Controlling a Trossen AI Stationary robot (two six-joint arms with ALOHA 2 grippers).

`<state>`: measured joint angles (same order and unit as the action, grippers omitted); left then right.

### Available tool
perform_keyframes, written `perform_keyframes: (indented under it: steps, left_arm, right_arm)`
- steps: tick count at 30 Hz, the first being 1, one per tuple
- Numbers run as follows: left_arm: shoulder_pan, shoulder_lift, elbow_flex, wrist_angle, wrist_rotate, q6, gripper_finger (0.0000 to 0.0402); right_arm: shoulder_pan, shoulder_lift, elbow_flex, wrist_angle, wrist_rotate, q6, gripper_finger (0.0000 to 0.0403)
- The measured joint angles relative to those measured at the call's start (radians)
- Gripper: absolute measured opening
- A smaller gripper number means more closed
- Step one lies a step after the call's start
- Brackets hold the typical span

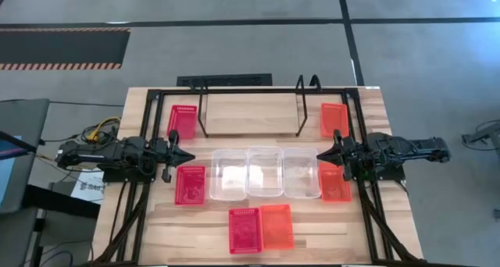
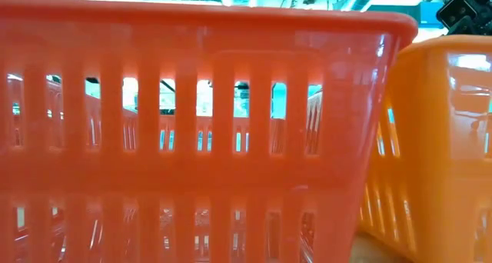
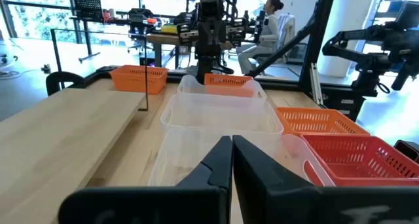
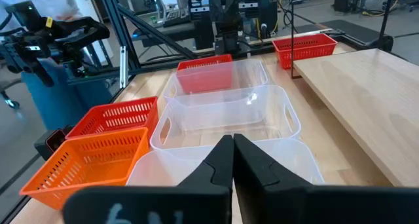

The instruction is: Stack baskets on shelf by color

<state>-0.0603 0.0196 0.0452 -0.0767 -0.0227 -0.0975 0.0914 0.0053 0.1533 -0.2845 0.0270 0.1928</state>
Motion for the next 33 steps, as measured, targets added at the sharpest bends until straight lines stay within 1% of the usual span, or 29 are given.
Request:
perform_keyframes:
  steps: [23, 25, 30, 33]
  left_arm:
    - [0.0, 0.0, 0.0, 0.0, 0.0, -0.006, 0.0]
    - [0.0, 0.0, 0.0, 0.0, 0.003, -0.072, 0.0]
    - [0.0, 0.0, 0.0, 0.004, 0.009, -0.298, 0.0]
    - [0.0, 0.0, -0.002, 0.021, -0.041, -0.363, 0.0]
  right_arm:
    - [0.0, 0.0, 0.0, 0.0, 0.0, 0.0, 0.0029]
    - [0.0, 0.0, 0.0, 0.0, 0.0, 0.0, 0.0028]
    - [0.0, 0.0, 0.0, 0.0, 0.0, 0.0, 0.0028]
    - [0.0, 0.0, 0.0, 0.0, 0.0, 0.0, 0.0029]
